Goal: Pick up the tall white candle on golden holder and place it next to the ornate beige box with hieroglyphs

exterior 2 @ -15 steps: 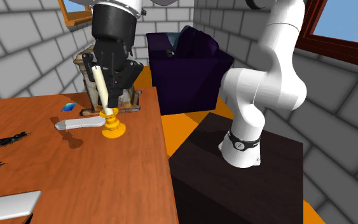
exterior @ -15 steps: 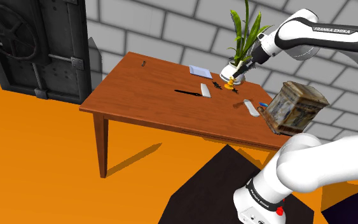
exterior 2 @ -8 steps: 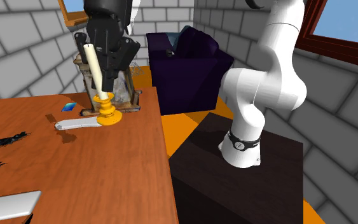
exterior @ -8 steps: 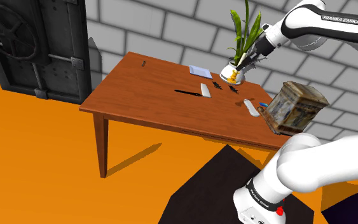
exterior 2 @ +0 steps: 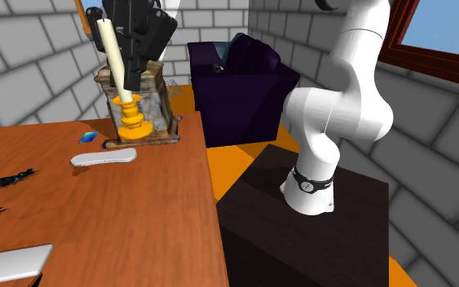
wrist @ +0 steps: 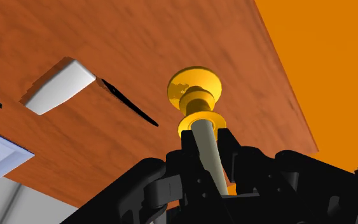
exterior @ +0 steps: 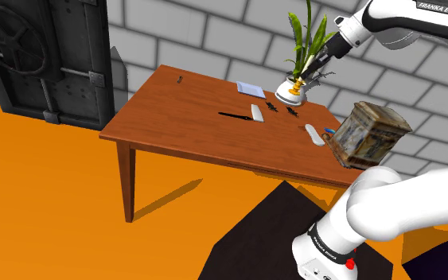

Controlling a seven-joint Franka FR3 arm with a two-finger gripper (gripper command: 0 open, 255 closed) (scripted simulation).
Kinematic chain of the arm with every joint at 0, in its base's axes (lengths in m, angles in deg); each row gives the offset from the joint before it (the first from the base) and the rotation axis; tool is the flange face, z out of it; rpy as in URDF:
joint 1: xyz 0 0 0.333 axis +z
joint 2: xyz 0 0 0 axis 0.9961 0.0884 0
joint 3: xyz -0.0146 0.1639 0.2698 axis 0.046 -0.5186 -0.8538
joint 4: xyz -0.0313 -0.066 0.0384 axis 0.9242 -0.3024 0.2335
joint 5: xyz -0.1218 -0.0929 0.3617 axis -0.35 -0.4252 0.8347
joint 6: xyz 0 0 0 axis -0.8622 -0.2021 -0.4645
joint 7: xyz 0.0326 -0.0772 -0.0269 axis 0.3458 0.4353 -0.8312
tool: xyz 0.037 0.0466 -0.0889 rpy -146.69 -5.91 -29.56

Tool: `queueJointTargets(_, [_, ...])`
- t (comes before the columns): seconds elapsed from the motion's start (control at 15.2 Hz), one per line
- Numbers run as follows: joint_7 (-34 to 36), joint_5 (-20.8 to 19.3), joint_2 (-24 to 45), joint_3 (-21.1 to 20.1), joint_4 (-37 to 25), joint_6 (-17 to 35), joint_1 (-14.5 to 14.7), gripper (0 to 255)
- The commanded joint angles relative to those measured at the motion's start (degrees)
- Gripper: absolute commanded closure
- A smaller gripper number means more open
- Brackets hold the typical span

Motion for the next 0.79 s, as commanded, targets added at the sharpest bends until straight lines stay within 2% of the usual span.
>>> queueJointTargets(0.0, [0.1,0.2,0.5,-0.1,-2.0,-1.5,0.2,255])
queueJointTargets(0.66, [0.7,1.2,2.7,-0.7,-11.1,-8.4,1.3,255])
queueJointTargets(0.73, [-0.4,0.9,2.3,0.3,-11.3,-9.0,1.0,255])
